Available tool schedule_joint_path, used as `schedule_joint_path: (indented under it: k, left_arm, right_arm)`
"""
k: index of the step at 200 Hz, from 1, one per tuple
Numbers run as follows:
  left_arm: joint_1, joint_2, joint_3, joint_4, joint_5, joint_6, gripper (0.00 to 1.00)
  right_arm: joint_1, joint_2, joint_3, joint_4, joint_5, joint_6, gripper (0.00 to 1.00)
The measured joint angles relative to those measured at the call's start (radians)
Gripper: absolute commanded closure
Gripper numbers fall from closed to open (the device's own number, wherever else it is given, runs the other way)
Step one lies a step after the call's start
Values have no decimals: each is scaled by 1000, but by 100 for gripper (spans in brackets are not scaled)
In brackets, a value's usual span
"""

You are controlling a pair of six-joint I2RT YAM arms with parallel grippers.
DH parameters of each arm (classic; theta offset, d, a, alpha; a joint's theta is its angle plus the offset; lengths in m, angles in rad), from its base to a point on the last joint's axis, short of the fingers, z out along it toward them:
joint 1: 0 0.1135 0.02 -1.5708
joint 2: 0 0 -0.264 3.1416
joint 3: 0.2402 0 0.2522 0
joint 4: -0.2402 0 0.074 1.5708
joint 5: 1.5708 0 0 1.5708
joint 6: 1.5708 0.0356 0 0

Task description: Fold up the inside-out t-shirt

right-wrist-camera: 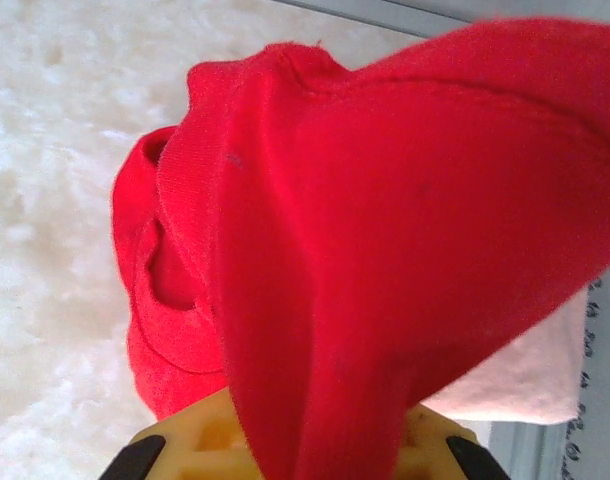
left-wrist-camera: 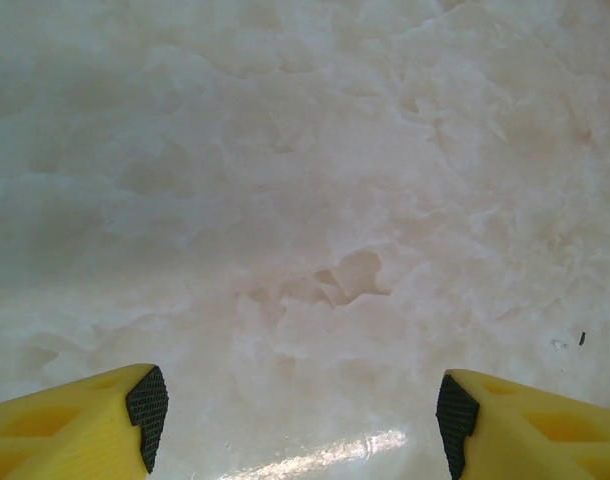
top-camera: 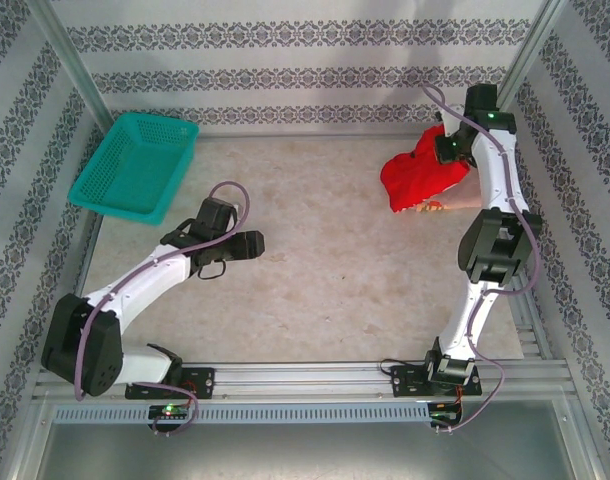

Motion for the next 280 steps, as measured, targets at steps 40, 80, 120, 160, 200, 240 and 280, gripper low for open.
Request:
schedule_joint_path:
  k: [40,80,120,160,200,240,280]
  left_arm:
    - [0,68,24,-1,25,0,27]
    - [0,148,48,1,48,0,28]
    - [-2,204,62,2,65,0,28]
    - [-3,233,77,2,70,0,27]
    - [-9,233,103,0,69,0,25]
    - [-9,138,105,-2,29,13,21]
    - [-4,-90,51,40,-153,58,0]
  right_arm:
    - [-62,26,19,-7,2,5,100]
    - [-113,78,26,27,81,28,100]
    - [-126,183,49,93,209,27,100]
    - [-125,322,124,162,357,33,58]
    - [-108,303,112,203,488,86,19]
    - [-16,-43,-235,288,484,171,11]
    - [157,-567,-779,487,379,290,2]
